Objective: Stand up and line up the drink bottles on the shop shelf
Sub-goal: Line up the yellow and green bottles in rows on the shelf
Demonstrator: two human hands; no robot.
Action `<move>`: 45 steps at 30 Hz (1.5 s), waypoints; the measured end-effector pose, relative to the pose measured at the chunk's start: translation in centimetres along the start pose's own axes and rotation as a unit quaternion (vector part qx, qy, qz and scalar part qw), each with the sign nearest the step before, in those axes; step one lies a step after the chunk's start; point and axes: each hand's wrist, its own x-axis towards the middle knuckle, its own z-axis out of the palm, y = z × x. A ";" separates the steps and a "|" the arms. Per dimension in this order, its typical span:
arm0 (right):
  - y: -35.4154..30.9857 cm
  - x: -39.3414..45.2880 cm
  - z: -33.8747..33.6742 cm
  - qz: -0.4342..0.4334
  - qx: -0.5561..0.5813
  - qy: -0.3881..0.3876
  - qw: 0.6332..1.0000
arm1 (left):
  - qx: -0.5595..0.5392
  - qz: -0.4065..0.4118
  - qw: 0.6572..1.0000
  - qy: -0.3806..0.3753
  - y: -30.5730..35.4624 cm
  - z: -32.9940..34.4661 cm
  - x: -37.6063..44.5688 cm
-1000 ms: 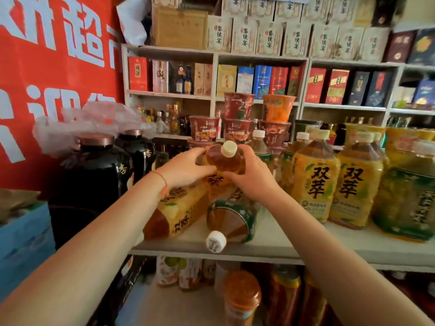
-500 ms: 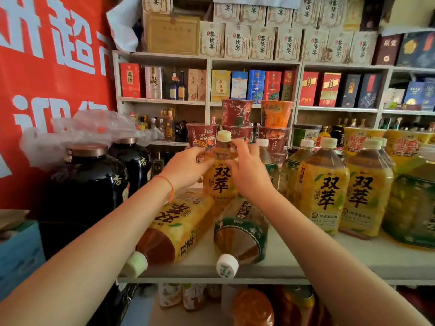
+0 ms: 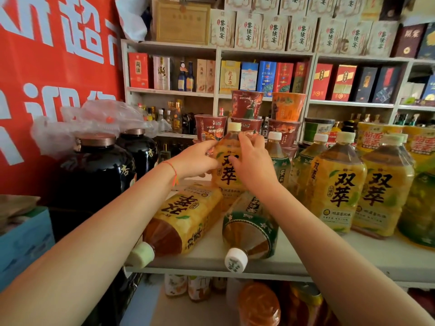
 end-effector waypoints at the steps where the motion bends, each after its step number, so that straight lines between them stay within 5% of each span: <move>1: 0.0 -0.2 0.1 -0.001 -0.012 -0.009 1.000 | 0.001 0.000 1.000 -0.002 -0.2 0.0 -0.1; 8: -1.3 -2.2 -1.5 -0.049 -0.087 -0.006 0.995 | 0.024 -0.031 0.997 -0.063 -2.7 -0.3 -2.4; 12: -4.6 -5.7 -2.5 -0.199 0.050 -0.191 0.960 | 0.028 -0.033 0.997 -0.070 -5.6 -0.3 -4.4; 17: -7.1 -8.8 -2.1 -0.228 -0.055 -0.372 0.898 | -0.163 -0.066 0.984 0.010 -6.5 -0.1 -7.3; 22: -9.2 -11.6 1.3 -0.258 -0.224 -0.211 0.916 | -0.202 -0.081 0.969 0.117 -7.7 0.2 -9.3; 31: -8.9 -12.0 1.6 -0.263 -0.156 -0.072 0.949 | -0.293 -0.099 0.936 0.167 -7.7 0.1 -11.8; 35: -9.4 -8.6 -1.0 -0.150 0.059 -0.008 0.987 | -0.307 -0.048 0.934 0.178 -5.5 -1.9 -13.3; 38: -9.6 -5.2 -2.1 -0.001 0.200 -0.041 0.979 | -0.182 -0.002 0.971 0.153 -4.2 -1.9 -13.5; 42: -8.6 -2.4 -1.3 0.114 0.227 -0.046 0.966 | -0.082 0.015 0.992 0.092 -3.5 1.1 -12.3; 45: -7.8 -2.2 -0.9 0.123 0.230 -0.047 0.964 | -0.024 -0.018 0.990 0.138 -3.2 4.1 -10.7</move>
